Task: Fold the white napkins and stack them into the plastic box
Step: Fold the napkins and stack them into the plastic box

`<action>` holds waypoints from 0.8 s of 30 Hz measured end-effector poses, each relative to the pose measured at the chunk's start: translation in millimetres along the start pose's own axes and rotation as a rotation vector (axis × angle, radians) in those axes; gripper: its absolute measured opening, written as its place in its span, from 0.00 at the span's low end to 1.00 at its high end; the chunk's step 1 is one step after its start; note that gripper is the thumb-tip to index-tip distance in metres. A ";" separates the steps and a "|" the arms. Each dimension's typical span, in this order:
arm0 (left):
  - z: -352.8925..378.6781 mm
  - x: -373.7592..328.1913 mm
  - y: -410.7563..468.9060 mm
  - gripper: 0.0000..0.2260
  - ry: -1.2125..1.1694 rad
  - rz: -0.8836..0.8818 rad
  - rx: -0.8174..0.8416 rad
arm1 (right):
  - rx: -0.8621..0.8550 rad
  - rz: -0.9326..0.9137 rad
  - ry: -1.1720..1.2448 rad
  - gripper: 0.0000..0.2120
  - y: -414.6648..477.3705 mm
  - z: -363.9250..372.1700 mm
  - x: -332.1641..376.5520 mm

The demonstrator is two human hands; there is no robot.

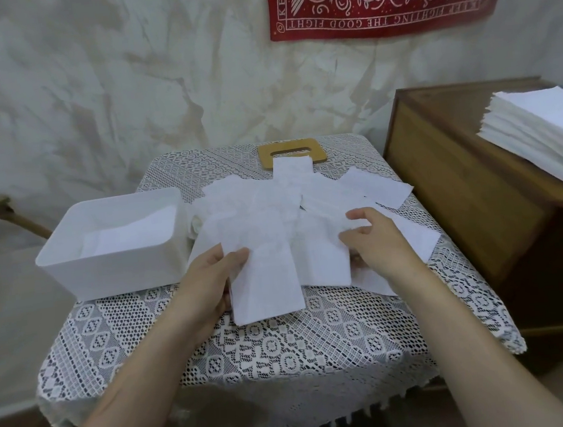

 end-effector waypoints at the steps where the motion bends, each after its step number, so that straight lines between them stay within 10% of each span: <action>1: 0.1 0.7 0.4 0.09 0.004 -0.001 0.003 | -0.003 0.048 0.028 0.18 2.7 2.4 -1.3; 8: 3.3 4.6 3.9 0.09 0.015 0.026 0.005 | 0.049 0.083 0.125 0.06 9.4 13.5 3.7; 14: 3.1 4.3 4.2 0.09 0.010 0.051 -0.003 | -0.204 -0.198 -0.398 0.16 8.4 1.9 11.7; 24: 12.0 6.3 -0.4 0.11 -0.054 0.050 0.008 | 0.145 -0.187 0.302 0.06 -30.8 -17.7 42.8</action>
Point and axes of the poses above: each hand's wrist, its own y-axis towards the middle knuckle, its own z-axis out of the palm, x = y × z, the point moved 3 cm from there along y, towards the middle knuckle, and after that the axes turned 14 degrees about -y, right-handed, at the moved point
